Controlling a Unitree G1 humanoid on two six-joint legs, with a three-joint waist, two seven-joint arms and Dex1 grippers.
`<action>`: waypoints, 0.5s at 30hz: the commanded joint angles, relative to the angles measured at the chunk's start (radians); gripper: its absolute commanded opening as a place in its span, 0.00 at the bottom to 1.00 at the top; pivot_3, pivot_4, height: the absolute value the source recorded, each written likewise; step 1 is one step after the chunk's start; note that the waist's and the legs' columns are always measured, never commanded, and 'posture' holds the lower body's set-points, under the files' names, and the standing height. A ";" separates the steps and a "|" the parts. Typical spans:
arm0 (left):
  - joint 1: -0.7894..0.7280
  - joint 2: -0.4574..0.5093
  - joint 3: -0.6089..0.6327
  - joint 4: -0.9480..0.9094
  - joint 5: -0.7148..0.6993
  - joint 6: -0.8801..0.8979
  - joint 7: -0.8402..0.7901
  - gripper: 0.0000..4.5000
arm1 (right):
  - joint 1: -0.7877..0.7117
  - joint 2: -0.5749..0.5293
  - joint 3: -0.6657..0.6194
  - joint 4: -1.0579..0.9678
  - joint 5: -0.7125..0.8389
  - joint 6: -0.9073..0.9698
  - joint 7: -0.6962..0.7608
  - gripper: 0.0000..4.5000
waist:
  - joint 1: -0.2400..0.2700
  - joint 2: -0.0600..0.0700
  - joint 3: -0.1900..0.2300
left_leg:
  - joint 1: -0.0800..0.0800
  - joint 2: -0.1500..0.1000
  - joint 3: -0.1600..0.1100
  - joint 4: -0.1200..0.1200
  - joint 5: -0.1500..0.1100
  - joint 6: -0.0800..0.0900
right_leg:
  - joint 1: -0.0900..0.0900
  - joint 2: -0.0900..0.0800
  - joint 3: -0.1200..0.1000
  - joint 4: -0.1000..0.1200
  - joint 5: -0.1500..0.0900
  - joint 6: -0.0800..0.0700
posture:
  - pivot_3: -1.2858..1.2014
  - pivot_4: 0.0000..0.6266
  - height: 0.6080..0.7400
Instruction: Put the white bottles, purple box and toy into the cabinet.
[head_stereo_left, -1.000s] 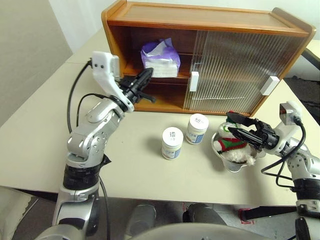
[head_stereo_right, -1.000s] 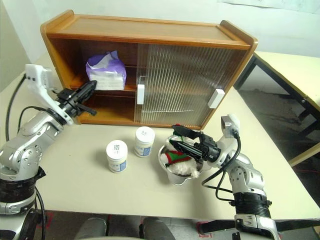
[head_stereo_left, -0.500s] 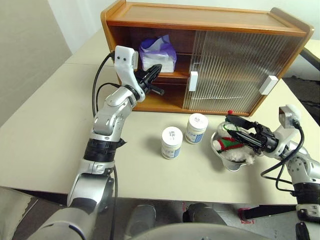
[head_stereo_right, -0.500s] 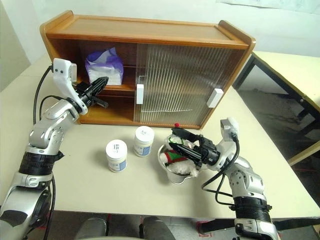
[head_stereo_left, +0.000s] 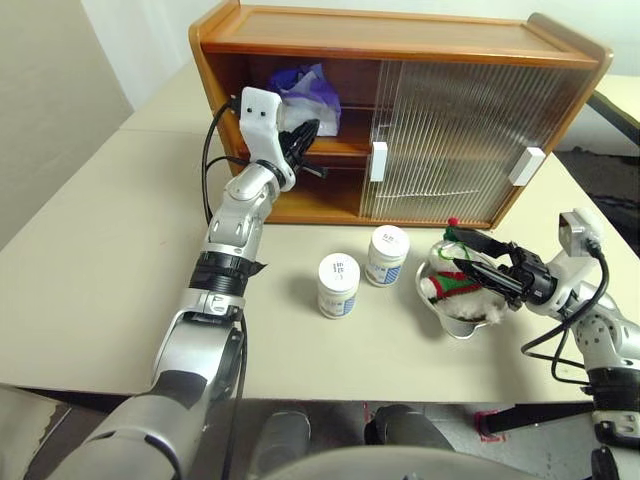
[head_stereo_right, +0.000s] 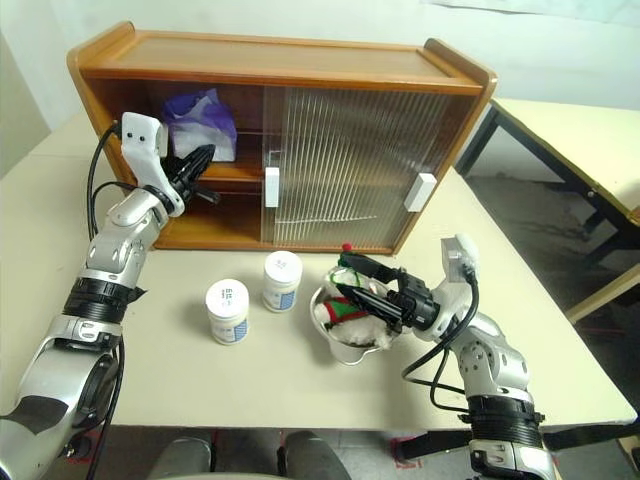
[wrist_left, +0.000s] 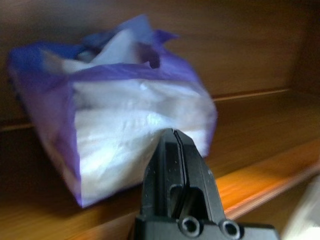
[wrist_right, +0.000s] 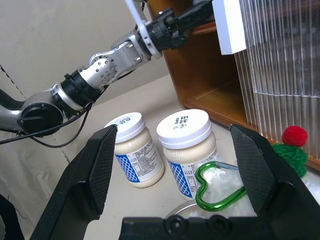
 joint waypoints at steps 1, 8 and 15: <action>0.083 0.011 0.029 -0.170 -0.117 0.017 -0.139 0.21 | 0.005 -0.012 -0.023 -0.022 0.018 0.003 0.012 1.00 | -0.004 0.000 0.000 | 0.000 -0.001 0.000 0.000 0.000 0.000 | 0.000 0.000 0.000 0.000 0.000 0.000 | 0.47 0.02 1.00; 0.383 0.256 0.143 -0.435 -0.293 0.111 -0.402 0.75 | -0.028 0.001 0.005 -0.020 0.020 -0.002 0.048 1.00 | -0.032 0.005 -0.003 | 0.002 -0.001 0.000 -0.005 0.001 -0.001 | -0.001 0.000 -0.001 0.002 -0.002 0.001 | 0.48 0.03 1.00; 0.585 0.423 0.167 -0.462 -0.324 0.100 -0.616 0.99 | -0.059 0.021 0.019 -0.017 -0.005 -0.051 0.071 1.00 | -0.012 0.007 -0.007 | 0.001 -0.001 -0.004 -0.007 -0.001 0.001 | -0.005 -0.001 -0.001 0.002 -0.006 -0.008 | 0.48 0.03 1.00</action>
